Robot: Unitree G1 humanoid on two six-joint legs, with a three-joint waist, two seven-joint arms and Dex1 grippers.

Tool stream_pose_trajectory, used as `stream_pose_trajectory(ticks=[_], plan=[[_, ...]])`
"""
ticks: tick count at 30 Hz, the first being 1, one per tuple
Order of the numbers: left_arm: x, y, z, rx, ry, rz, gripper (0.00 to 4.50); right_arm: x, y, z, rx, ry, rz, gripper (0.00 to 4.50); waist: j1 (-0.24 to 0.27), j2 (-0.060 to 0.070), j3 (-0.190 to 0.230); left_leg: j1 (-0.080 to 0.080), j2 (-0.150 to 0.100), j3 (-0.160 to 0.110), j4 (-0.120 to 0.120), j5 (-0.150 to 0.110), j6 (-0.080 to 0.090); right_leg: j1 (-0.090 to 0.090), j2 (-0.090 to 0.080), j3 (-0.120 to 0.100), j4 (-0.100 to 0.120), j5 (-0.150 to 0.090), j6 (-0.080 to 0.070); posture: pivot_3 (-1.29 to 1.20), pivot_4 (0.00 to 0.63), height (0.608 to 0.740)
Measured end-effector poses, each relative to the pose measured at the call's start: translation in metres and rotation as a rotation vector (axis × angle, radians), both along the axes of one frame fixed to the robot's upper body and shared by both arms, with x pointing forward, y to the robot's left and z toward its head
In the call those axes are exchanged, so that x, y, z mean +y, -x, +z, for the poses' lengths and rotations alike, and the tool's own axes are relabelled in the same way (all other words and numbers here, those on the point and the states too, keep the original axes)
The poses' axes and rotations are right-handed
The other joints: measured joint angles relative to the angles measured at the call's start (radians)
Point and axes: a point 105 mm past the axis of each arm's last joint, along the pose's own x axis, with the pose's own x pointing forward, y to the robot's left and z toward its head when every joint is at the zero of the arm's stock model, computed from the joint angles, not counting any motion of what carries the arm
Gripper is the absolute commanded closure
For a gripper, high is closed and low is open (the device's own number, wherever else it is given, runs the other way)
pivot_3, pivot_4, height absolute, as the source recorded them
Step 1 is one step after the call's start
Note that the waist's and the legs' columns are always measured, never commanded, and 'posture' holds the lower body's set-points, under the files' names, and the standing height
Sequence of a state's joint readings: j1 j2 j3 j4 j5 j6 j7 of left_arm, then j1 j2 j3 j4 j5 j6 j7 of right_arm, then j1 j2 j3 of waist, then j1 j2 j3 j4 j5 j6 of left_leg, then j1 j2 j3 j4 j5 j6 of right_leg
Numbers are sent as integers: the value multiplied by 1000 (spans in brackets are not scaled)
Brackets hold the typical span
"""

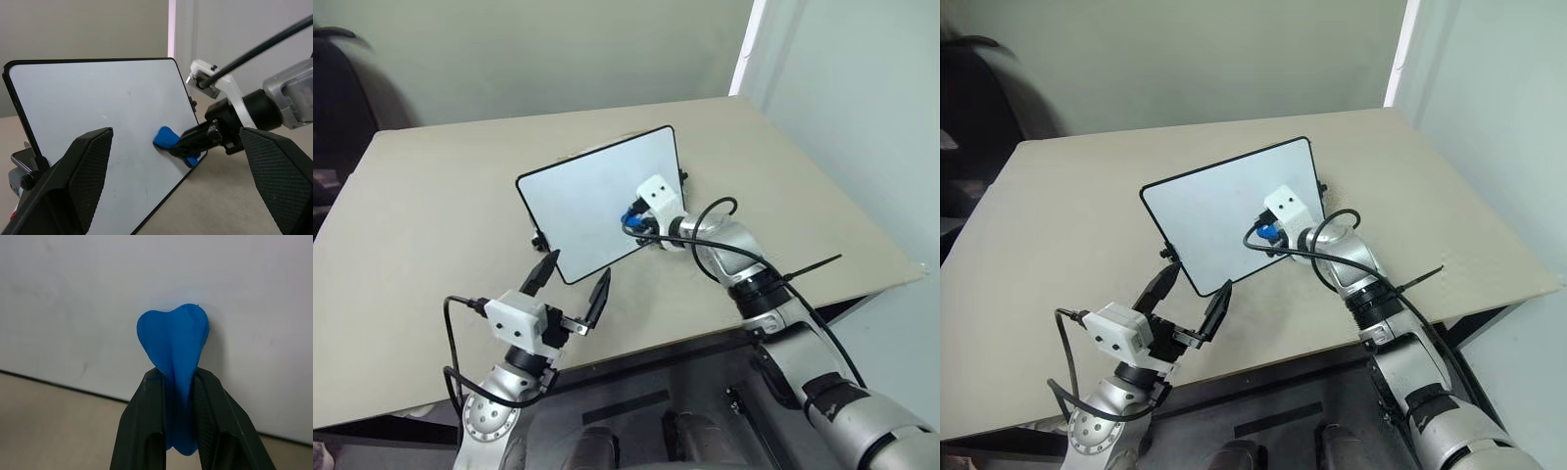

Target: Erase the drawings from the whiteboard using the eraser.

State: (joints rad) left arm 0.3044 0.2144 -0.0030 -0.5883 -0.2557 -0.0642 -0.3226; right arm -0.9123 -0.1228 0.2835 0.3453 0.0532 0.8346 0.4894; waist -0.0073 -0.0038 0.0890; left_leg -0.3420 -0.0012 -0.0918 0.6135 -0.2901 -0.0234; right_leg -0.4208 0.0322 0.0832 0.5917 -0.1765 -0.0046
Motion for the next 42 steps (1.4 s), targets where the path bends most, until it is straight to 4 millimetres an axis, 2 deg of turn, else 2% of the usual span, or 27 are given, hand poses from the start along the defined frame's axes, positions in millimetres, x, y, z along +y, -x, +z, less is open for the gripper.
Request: stream_pose_trajectory(ticks=[3, 8, 10, 18, 23, 28, 30, 42], plan=[[-1, -1, 2, -9, -3, -6, 0, 3, -1, 10, -27, -10, 9, 4000, -1, 0, 0, 0, 0, 0, 0, 2, 3, 0, 0, 0, 0, 2, 0, 0, 150, 739], [-4, -2, 4, -16, -2, -16, 0, 16, -6, 48, -125, -42, 41, 4000, -2, 0, -1, 1, 0, 0, -1, 2, 4, -1, 0, 0, 0, 3, 1, 0, 150, 739], [-4, -3, 4, -15, -1, -17, 0, 20, -6, 55, -147, -53, 54, 4000, -2, -1, -1, 2, 0, 0, -2, 2, 4, -1, 0, 0, 0, 3, 1, 0, 150, 739], [-4, -2, 2, -8, 1, -14, 0, 37, 0, 52, -142, -54, 90, 4000, -5, -1, -2, 4, 0, 0, -2, -2, 2, 1, 0, 0, -1, 3, 1, 0, 150, 739], [-4, -1, 1, -3, 3, -11, 0, 62, 14, 52, -147, -50, 178, 4000, -10, 0, -1, 8, 0, 0, -3, -3, 3, -1, 1, -1, 0, 3, 1, 0, 150, 739], [-3, -1, 0, 0, 5, -8, 0, 73, 22, 57, -167, -56, 224, 4000, -7, 2, 1, 5, 0, 0, -2, -4, 1, -3, 0, -1, -2, 3, 1, 0, 150, 739], [-3, -1, 1, -1, 6, -7, 0, 73, 21, 60, -179, -49, 221, 4000, -5, 3, 1, 3, 0, 0, -1, -4, 0, -3, 0, -1, -2, 3, 0, 0, 150, 739], [-3, -1, 1, -6, 5, -10, 0, 29, -8, 57, -185, 12, 62, 4000, 6, 0, -1, 2, 0, 0, -1, -4, 0, -2, 0, -1, -1, 5, -2, 0, 150, 739]])
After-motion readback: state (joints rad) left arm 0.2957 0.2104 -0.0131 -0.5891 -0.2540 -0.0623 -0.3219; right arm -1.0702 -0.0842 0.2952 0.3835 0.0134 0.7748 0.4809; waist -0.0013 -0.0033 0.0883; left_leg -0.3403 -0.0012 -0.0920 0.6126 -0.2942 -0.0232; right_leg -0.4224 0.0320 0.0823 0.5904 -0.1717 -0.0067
